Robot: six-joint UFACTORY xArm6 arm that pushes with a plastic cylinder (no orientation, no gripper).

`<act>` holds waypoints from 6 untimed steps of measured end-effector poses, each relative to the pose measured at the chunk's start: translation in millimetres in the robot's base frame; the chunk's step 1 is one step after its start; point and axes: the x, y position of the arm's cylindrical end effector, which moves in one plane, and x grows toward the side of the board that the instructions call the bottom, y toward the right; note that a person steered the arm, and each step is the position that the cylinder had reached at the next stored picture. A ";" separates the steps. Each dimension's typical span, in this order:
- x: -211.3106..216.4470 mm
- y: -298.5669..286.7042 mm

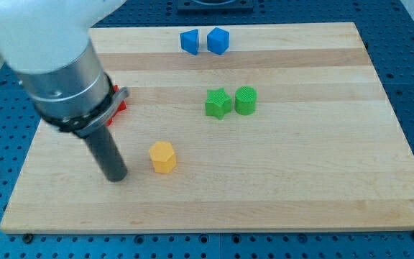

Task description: Push the hexagon to the bottom center

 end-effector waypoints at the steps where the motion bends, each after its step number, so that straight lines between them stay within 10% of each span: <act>1: -34.0 38.8; 3: -22.3 177.0; 6: -1.6 88.3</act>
